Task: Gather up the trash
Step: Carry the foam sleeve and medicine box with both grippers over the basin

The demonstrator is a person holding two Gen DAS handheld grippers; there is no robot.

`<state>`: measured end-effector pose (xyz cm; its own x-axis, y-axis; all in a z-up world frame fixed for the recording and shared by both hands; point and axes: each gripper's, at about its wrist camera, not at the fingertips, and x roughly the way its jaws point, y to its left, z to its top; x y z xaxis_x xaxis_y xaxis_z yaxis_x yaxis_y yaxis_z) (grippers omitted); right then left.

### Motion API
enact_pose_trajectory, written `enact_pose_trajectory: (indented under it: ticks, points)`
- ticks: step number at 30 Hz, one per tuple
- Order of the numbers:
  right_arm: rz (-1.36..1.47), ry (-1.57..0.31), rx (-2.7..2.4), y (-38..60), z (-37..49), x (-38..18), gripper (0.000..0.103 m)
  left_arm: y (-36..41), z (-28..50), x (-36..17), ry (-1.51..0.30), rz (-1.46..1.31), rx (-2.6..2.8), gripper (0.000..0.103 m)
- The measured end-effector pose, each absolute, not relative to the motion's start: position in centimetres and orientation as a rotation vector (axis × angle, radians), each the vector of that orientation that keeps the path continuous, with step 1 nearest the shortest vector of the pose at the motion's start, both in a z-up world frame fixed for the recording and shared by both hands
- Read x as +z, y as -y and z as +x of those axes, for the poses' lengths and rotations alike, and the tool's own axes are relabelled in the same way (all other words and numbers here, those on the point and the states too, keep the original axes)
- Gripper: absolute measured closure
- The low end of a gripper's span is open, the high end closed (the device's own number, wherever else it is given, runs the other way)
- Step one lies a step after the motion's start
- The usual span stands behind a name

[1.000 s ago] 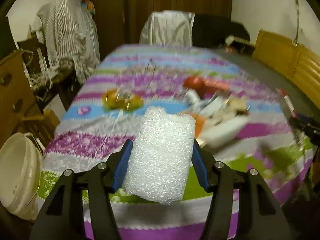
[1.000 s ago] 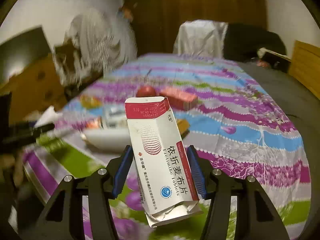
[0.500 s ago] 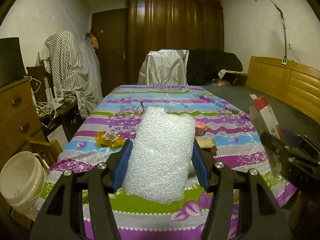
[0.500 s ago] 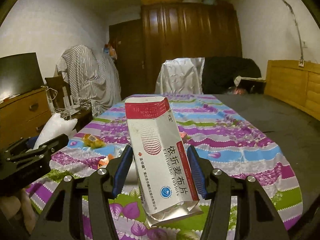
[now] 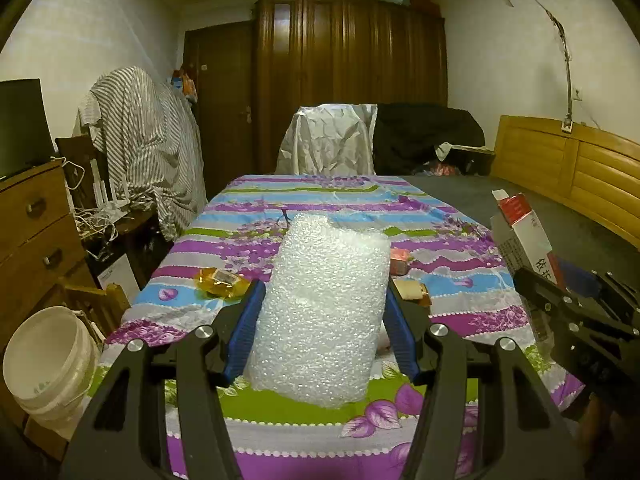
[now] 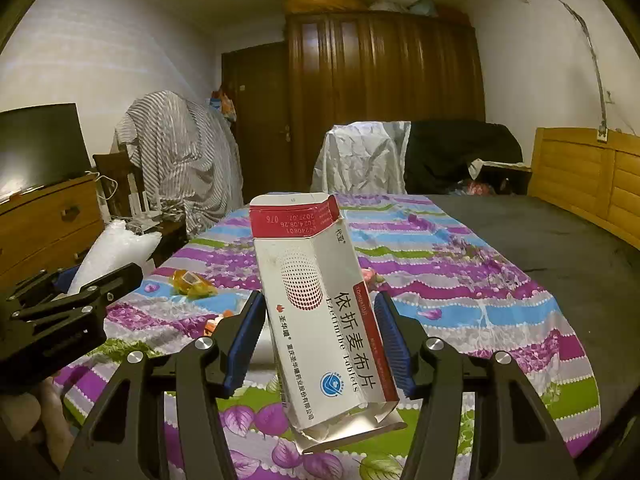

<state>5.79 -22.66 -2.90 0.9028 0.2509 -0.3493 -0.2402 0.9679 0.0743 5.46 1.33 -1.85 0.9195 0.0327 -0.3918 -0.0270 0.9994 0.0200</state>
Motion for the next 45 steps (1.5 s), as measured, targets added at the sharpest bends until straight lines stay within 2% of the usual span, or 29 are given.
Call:
enact_pose_trajectory:
  ticks: [10, 25, 33, 45]
  points:
    - [-0.006, -0.351, 0.425, 16.0, 8.3, 0.5, 0.045, -8.5, 4.9, 0.2, -0.376, -0.03, 0.179, 0.047]
    - [-0.107, -0.403, 0.814, -6.8, 11.0, 5.0, 0.045, -27.0, -0.2, 3.1, -0.358, -0.131, 0.514, 0.047]
    - [-0.167, -0.545, 0.978, -20.8, 11.2, 3.9, 0.045, -34.5, -3.0, 2.9, -0.394, -0.181, 0.639, 0.047]
    - [-0.311, -0.748, 1.089, -37.5, 12.7, -0.1, 0.045, -43.1, -3.9, -1.2, -0.518, -0.254, 0.757, 0.047]
